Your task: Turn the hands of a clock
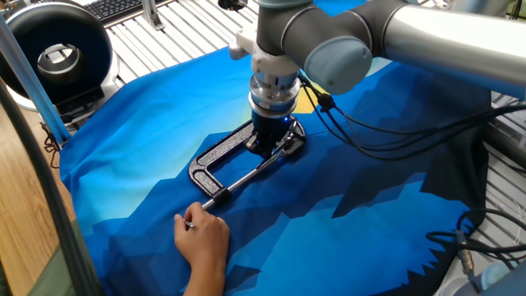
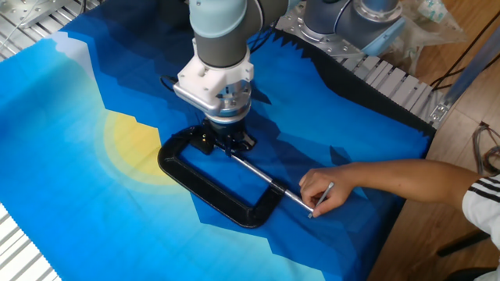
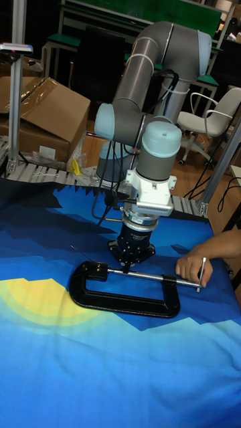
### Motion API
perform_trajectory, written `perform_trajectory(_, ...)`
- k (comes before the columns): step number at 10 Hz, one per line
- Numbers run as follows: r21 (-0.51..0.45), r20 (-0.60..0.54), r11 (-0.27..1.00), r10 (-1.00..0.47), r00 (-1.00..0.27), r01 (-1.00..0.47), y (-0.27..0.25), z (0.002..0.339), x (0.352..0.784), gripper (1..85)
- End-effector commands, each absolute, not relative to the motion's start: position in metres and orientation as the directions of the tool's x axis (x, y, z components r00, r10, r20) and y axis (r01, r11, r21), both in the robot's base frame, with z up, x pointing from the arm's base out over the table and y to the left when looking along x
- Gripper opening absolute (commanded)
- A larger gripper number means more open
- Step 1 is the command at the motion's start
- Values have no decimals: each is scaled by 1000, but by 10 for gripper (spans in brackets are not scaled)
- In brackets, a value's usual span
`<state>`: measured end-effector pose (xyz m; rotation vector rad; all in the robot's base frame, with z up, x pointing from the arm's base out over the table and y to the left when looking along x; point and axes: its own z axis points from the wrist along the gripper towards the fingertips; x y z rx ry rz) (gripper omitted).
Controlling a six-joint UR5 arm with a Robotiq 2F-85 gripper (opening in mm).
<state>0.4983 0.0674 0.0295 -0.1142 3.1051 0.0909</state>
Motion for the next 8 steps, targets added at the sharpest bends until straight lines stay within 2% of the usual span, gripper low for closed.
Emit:
perform_trajectory(1, 79, -29, 995, -66, -997, -68, 69, 32, 503, 13)
perform_trajectory(4, 52, -1, 998, -33, -999, -33, 69, 40, 488, 13)
perform_trajectory(8, 74, -15, 997, -18, -1000, -19, 81, 23, 483, 13)
